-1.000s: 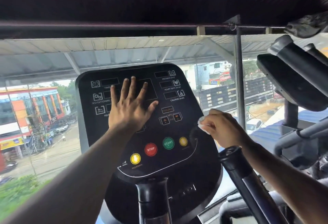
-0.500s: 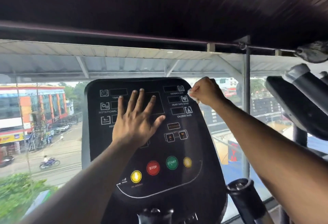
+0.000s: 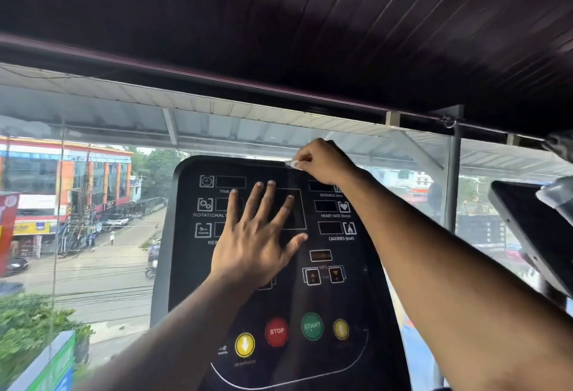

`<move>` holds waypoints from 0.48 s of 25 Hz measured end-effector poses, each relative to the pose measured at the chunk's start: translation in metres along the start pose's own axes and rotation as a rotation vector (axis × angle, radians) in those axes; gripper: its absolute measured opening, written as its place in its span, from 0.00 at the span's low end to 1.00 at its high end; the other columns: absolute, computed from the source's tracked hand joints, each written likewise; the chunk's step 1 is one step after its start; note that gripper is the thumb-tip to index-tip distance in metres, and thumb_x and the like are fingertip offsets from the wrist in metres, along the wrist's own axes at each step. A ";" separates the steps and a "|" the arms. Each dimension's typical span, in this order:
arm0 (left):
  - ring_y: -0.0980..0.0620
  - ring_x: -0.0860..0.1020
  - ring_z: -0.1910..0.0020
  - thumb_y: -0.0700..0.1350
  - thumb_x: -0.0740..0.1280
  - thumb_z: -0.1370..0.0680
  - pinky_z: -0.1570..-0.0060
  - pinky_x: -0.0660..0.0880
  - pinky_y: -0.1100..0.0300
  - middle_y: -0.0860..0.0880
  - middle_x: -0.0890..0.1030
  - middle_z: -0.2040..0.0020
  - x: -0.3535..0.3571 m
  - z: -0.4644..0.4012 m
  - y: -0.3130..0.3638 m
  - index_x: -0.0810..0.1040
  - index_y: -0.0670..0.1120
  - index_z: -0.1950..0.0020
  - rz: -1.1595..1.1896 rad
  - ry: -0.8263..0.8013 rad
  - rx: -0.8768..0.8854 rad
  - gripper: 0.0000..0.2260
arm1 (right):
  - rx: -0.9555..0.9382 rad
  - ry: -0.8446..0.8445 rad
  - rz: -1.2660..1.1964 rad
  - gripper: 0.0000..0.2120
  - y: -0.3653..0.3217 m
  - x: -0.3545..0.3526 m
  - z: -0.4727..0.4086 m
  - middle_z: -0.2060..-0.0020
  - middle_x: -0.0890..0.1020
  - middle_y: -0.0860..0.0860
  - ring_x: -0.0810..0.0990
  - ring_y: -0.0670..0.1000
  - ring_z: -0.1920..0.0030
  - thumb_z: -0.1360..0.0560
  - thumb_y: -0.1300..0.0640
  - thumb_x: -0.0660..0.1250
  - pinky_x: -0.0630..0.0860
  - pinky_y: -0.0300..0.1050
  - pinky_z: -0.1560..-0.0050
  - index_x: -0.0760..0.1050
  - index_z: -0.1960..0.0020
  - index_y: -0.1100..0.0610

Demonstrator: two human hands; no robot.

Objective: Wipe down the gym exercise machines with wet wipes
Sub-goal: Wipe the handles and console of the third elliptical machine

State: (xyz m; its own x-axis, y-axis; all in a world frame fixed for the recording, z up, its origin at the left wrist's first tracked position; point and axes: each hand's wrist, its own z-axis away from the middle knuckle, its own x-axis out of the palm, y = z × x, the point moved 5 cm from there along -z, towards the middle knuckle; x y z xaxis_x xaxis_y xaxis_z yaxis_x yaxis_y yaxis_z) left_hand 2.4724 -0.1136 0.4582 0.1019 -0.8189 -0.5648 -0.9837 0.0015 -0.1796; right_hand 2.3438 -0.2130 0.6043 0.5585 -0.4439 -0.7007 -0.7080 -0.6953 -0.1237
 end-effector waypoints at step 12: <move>0.44 0.42 0.15 0.73 0.41 0.19 0.20 0.40 0.36 0.44 0.45 0.14 0.002 -0.001 -0.002 0.51 0.56 0.14 -0.018 -0.033 0.007 0.37 | 0.362 0.066 0.311 0.10 0.074 -0.017 0.004 0.45 0.81 0.62 0.82 0.62 0.46 0.21 0.65 0.68 0.74 0.46 0.54 0.78 0.41 0.63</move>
State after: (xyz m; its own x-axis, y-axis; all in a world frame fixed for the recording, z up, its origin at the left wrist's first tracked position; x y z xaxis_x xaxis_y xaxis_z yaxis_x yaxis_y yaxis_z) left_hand 2.4747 -0.1154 0.4582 0.1244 -0.7996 -0.5876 -0.9807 -0.0090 -0.1954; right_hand 2.2806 -0.2545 0.6042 0.3146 -0.6423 -0.6989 -0.9442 -0.2877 -0.1606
